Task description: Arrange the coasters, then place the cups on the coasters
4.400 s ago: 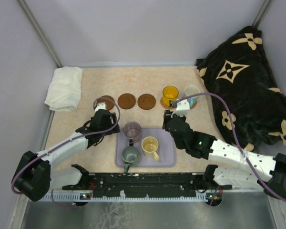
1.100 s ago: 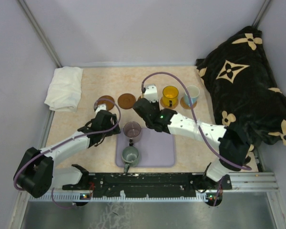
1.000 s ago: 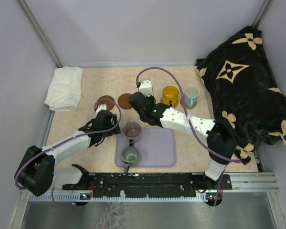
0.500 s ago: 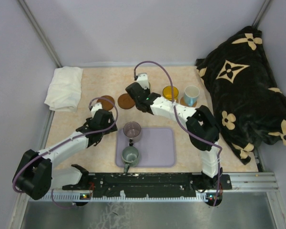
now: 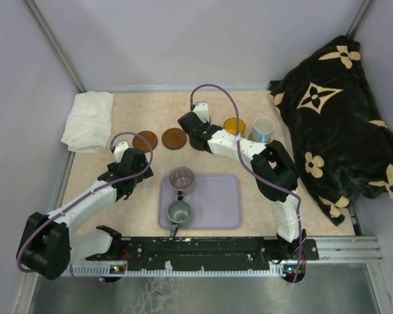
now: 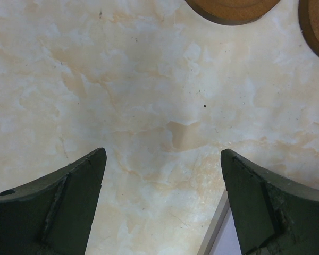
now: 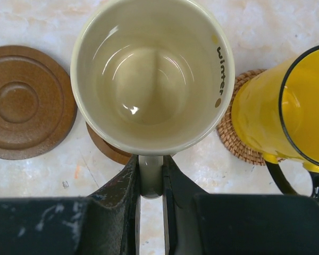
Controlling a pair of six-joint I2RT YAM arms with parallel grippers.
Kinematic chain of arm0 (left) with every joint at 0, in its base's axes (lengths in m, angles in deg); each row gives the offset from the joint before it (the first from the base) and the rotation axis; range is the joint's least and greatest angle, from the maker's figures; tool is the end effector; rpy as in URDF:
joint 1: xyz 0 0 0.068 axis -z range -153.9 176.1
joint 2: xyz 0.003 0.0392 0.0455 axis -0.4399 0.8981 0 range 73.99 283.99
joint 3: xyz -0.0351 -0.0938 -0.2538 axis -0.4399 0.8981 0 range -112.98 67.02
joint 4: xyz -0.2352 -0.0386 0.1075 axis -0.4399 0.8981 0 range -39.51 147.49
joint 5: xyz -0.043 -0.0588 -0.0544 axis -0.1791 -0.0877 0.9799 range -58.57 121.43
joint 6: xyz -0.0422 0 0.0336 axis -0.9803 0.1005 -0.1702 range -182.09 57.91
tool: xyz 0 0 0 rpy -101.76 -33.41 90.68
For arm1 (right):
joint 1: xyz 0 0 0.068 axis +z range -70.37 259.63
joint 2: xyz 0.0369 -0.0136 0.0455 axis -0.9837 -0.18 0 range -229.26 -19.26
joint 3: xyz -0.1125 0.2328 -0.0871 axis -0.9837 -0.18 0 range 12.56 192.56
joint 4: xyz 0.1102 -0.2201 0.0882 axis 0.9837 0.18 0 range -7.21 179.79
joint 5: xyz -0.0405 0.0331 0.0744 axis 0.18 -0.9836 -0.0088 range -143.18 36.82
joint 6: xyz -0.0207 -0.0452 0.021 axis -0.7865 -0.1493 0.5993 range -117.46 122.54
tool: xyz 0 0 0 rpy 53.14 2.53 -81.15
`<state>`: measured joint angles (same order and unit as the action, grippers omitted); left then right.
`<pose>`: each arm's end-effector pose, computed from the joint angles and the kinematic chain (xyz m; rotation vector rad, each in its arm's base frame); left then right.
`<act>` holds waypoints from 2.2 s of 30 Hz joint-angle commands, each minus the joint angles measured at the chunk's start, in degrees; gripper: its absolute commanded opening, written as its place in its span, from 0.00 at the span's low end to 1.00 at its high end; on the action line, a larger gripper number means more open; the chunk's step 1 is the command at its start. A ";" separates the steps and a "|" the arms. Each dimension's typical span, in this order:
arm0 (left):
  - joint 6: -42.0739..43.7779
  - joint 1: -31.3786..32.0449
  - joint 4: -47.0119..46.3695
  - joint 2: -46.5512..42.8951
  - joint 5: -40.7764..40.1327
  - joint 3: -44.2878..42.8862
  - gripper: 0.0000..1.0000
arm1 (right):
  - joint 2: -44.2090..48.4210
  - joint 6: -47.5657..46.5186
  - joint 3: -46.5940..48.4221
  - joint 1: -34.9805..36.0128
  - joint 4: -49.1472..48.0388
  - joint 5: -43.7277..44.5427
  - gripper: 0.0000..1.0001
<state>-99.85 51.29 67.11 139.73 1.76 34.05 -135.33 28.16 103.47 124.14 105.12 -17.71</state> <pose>0.2050 -0.0770 0.1923 -0.4720 2.2432 0.0745 0.3375 0.3028 0.2248 -0.0908 2.2141 -0.0841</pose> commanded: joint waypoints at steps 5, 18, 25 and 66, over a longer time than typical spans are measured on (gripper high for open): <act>-2.14 -0.59 2.68 -3.23 -3.41 -0.69 0.95 | 0.32 2.12 2.87 0.31 -4.27 1.37 0.00; -2.57 -0.80 2.91 -2.80 -3.29 -0.56 0.96 | 0.81 3.78 1.49 0.38 -4.08 0.93 0.00; -2.34 -0.76 2.64 -2.38 -3.11 -0.46 0.96 | 0.53 4.00 1.15 1.26 -4.14 2.01 0.00; -2.07 -0.86 1.23 -1.23 -0.81 1.02 0.95 | 3.85 2.87 -4.09 2.53 -6.56 4.52 0.31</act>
<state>-101.95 50.81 69.34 138.11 0.49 34.62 -136.22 31.29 99.47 126.37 101.36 -15.24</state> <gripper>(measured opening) 0.952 0.286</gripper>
